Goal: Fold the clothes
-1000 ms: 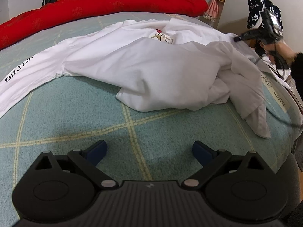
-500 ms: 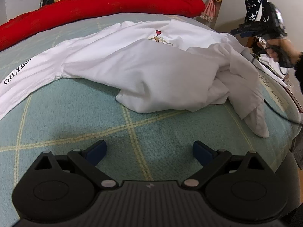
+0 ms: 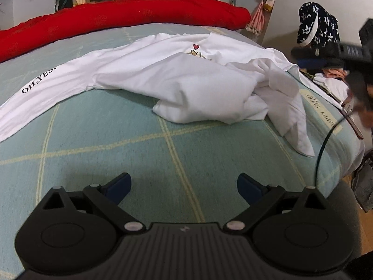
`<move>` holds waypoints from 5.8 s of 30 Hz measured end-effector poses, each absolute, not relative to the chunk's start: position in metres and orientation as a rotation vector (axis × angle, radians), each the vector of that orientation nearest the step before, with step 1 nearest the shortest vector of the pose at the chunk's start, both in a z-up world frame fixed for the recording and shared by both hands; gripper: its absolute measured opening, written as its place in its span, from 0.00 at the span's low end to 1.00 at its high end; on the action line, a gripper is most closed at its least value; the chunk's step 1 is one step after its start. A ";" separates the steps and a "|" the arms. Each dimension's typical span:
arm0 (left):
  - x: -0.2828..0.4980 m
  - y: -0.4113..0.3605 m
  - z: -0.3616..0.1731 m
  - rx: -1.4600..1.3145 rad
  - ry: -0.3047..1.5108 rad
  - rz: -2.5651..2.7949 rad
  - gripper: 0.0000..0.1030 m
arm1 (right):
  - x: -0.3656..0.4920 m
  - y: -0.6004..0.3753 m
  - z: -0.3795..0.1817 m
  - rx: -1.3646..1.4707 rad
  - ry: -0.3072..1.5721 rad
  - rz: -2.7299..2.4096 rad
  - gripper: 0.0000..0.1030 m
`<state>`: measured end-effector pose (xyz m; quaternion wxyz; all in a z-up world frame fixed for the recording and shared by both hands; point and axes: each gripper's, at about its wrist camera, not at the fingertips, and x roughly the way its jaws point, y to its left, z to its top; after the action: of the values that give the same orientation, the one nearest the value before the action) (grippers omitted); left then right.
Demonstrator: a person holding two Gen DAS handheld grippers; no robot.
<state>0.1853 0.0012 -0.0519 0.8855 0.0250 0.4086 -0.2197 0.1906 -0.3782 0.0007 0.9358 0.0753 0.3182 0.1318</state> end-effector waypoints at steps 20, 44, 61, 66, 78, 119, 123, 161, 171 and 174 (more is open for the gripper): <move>0.185 0.016 -0.054 -0.003 0.796 -0.502 0.94 | 0.146 -0.379 -0.050 0.195 0.705 -0.116 1.00; 0.285 -0.028 -0.068 -0.233 0.675 -0.831 0.86 | 0.153 -0.370 -0.089 0.145 0.732 -0.017 1.00; 0.223 0.045 -0.012 -0.255 0.577 -0.786 0.88 | 0.134 -0.361 -0.070 0.178 0.726 0.021 1.00; 0.217 0.022 -0.042 -0.145 0.665 -0.793 0.88 | 0.126 -0.356 -0.055 0.170 0.697 0.039 1.00; 0.253 -0.003 -0.049 -0.296 0.655 -0.958 0.87 | 0.151 -0.329 -0.036 0.180 0.667 0.368 1.00; 0.319 0.003 -0.103 -0.354 0.832 -0.763 0.53 | 0.136 -0.354 -0.064 0.332 0.733 0.192 1.00; 0.315 0.012 -0.103 -0.418 0.900 -0.774 0.49 | 0.136 -0.357 -0.069 0.361 0.738 0.188 1.00; 0.294 0.038 -0.096 -0.698 1.006 -0.606 0.03 | 0.126 -0.358 -0.066 0.372 0.713 0.193 1.00; 0.205 0.103 -0.054 -0.770 0.821 -0.525 0.03 | 0.114 -0.351 -0.054 0.368 0.682 0.229 1.00; 0.186 0.111 -0.040 -0.793 0.782 -0.485 0.02 | 0.111 -0.349 -0.052 0.371 0.679 0.236 1.00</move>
<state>0.1859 0.1108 -0.0405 0.8212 -0.3723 0.3676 -0.2279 0.1109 -0.3494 -0.0520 0.9193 0.1805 0.3304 0.1149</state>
